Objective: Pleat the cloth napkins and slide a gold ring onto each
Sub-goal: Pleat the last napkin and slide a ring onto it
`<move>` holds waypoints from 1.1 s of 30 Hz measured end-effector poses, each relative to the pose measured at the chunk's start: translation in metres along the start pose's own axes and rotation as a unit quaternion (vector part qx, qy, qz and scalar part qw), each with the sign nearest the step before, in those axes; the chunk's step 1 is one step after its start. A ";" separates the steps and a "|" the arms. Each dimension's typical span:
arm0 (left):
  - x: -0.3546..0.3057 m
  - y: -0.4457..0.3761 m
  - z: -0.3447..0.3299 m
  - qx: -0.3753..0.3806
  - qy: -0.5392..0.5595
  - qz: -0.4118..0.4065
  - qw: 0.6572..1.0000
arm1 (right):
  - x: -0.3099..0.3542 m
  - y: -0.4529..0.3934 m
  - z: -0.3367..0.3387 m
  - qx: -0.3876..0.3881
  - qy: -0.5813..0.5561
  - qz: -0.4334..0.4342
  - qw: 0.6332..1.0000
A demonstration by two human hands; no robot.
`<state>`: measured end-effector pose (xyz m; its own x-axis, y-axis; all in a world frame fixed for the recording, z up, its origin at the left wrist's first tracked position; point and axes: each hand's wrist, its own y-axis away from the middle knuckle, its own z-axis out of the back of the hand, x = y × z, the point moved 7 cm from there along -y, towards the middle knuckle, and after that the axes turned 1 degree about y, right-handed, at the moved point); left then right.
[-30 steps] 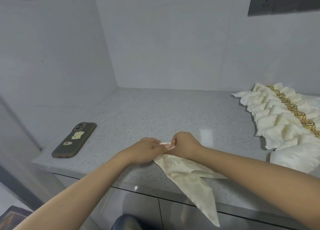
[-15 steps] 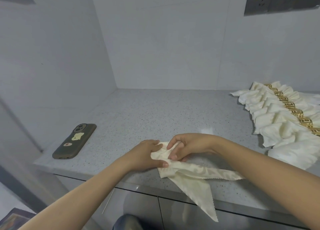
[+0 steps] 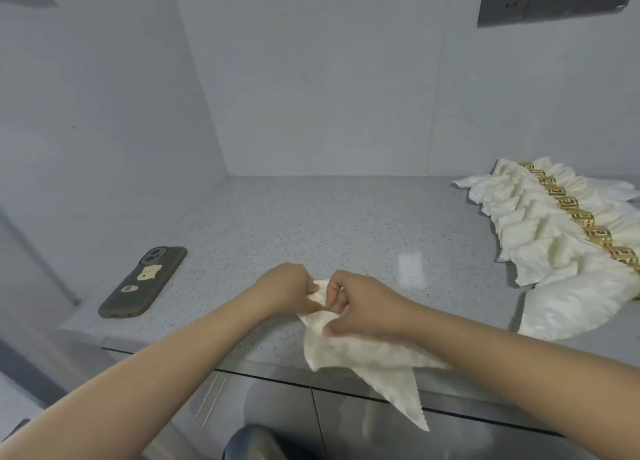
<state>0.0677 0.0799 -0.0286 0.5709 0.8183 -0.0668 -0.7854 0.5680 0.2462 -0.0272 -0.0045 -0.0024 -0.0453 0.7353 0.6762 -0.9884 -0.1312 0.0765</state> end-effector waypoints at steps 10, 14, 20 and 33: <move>0.006 -0.008 -0.001 -0.017 0.004 -0.026 1.000 | 0.018 0.026 -0.062 0.179 -0.164 0.050 0.969; 0.012 -0.004 -0.008 -0.029 0.029 -0.034 0.999 | 0.006 0.011 -0.037 0.033 -0.168 0.050 0.984; 0.014 0.013 -0.019 -0.060 0.103 -0.049 0.992 | -0.028 -0.010 -0.008 -0.081 -0.153 0.023 0.985; 0.010 0.033 -0.030 0.029 0.114 -0.096 0.988 | -0.033 -0.043 -0.005 -0.126 0.072 0.033 0.989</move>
<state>0.0405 0.1093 -0.0502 0.6338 0.6984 -0.3324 -0.6493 0.7140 0.2620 0.0160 -0.0195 -0.0315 -0.1126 0.8199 0.5613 -0.9866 -0.0252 -0.1612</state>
